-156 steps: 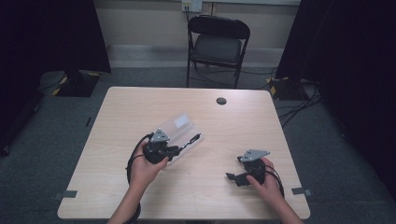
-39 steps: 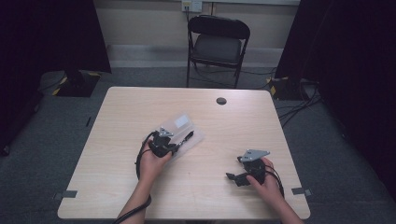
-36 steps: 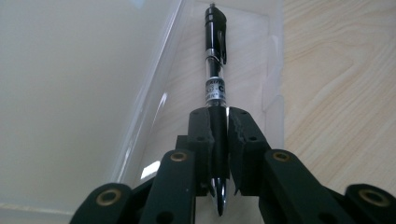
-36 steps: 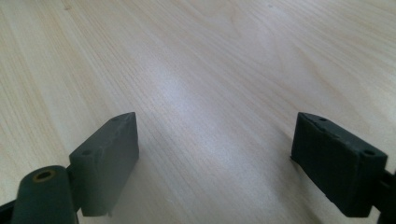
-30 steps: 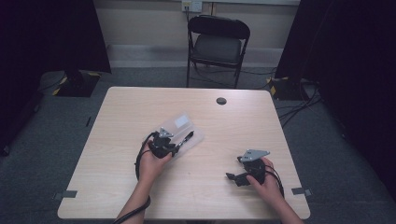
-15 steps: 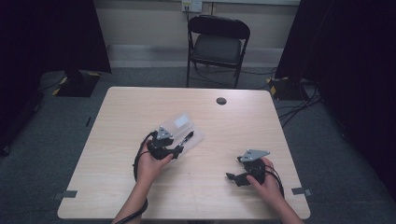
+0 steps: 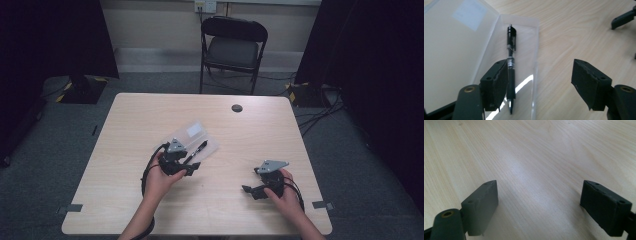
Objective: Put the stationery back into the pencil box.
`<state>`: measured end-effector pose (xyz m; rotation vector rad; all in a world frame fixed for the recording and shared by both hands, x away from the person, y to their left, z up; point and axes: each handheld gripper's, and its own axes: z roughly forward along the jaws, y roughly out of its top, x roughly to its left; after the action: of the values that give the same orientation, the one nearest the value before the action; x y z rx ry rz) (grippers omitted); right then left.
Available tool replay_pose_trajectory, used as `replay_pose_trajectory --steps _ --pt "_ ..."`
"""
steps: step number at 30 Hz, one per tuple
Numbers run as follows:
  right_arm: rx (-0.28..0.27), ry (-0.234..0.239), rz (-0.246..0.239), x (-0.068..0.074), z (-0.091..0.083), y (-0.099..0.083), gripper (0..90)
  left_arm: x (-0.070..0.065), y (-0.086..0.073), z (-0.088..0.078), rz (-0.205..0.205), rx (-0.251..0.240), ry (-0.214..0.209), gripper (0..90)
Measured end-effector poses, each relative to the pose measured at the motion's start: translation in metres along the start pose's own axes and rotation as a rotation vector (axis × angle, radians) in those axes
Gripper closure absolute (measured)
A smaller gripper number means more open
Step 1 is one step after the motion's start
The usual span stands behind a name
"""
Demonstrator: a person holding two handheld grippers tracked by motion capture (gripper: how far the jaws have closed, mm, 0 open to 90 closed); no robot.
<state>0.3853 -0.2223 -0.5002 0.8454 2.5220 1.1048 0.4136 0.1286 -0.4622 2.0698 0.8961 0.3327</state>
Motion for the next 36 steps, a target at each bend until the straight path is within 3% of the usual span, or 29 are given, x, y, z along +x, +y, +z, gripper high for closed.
replay_pose_trajectory --steps 4,8,26,36 --pt "0.000 0.000 0.000 0.000 0.000 0.000 14.1 -0.008 0.001 -0.001 -0.006 -0.015 -0.032 28.8" --pt "0.000 0.000 0.000 0.000 0.000 0.000 14.1 -0.017 0.001 -0.001 0.017 -0.016 -0.051 28.7" --pt "0.000 0.000 0.000 0.000 0.000 0.000 14.1 -0.056 -0.009 0.008 0.043 -0.032 -0.181 28.6" --pt "0.000 -0.001 0.000 0.000 0.000 0.000 14.1 -0.068 -0.022 0.013 0.044 -0.012 -0.208 28.8"
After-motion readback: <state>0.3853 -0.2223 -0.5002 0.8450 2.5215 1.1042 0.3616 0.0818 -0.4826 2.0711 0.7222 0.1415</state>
